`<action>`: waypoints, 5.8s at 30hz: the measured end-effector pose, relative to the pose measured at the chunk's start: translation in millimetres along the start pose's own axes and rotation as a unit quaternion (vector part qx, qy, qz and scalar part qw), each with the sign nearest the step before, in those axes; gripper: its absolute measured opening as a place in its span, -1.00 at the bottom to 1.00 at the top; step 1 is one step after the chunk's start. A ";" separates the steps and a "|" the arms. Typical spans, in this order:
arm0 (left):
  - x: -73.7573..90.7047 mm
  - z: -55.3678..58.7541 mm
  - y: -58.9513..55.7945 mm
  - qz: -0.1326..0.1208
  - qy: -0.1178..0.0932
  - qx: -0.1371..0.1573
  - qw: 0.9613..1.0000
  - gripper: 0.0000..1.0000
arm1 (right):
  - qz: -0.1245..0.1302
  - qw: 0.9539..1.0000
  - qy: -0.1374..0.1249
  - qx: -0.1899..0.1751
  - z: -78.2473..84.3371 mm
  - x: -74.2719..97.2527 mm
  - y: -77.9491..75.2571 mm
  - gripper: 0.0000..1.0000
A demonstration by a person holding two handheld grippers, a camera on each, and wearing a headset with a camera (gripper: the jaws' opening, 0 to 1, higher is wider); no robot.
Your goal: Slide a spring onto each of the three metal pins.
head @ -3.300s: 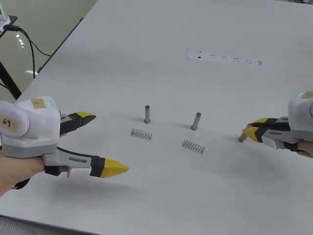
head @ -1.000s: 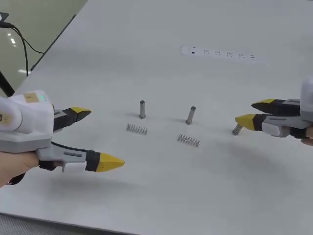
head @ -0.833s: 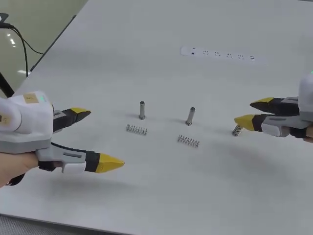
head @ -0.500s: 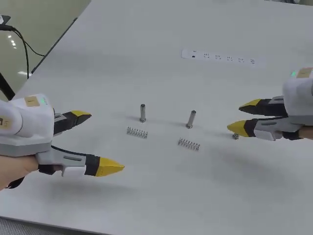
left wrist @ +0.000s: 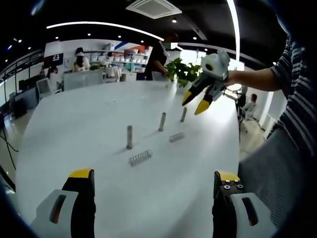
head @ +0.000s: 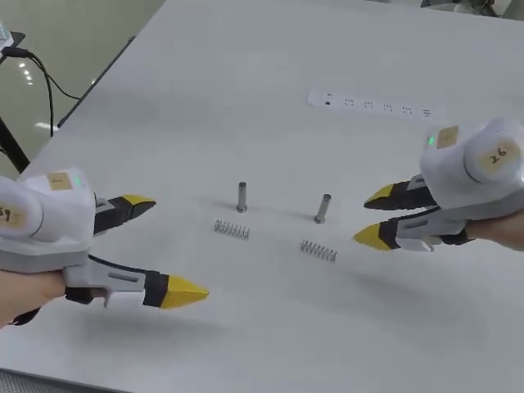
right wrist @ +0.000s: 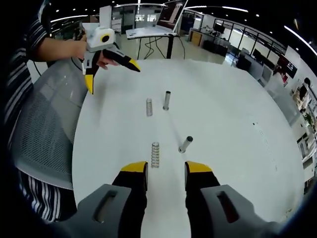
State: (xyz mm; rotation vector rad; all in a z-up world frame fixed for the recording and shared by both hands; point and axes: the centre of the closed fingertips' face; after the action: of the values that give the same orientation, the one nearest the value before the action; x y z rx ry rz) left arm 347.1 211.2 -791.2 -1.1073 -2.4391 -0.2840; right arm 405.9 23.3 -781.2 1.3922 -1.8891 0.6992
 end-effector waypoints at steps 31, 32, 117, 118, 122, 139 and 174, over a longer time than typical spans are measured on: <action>-2.4 -2.9 -3.3 0.007 -0.001 -0.006 1.000 0.94 | -0.039 0.996 0.080 0.016 19.6 -63.6 12.2 -0.64; -2.2 -2.7 -3.2 0.006 -0.001 -0.006 1.000 0.94 | -0.040 0.996 0.082 0.015 20.7 -65.2 12.0 -0.65; -116.3 -79.5 -94.0 0.176 -0.074 -0.082 0.978 -0.28 | -0.062 0.990 0.022 0.126 7.5 -2.2 45.2 -0.85; -116.9 -81.3 -94.3 0.177 -0.077 -0.082 0.978 -0.30 | -0.062 0.990 0.021 0.126 6.8 -1.1 45.7 -0.85; -117.2 -86.7 -97.2 0.181 -0.087 -0.086 0.976 -0.42 | -0.061 0.990 0.014 0.127 3.3 2.1 47.6 -0.85; -115.8 -90.4 -109.8 0.200 -0.108 -0.081 0.970 -0.77 | -0.064 0.989 0.005 0.134 -1.3 7.5 55.0 -0.85; -117.0 -70.6 -117.8 0.259 -0.080 -0.109 0.956 -0.95 | -0.069 0.993 0.003 0.097 16.4 -1.1 64.4 -0.80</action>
State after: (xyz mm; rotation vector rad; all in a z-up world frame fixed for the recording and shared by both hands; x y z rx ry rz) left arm 348.1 30.9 -785.0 -1.8790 -2.1766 -0.3048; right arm 341.1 29.9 -794.1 1.6222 -1.7381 0.8338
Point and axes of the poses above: the centre of the closed fingertips' face, and the gripper's own axes: x roughly backward along the fingers, y roughly to its left, z roughly out of its underside, and after that the axes turned 8 degrees about -x, right-handed
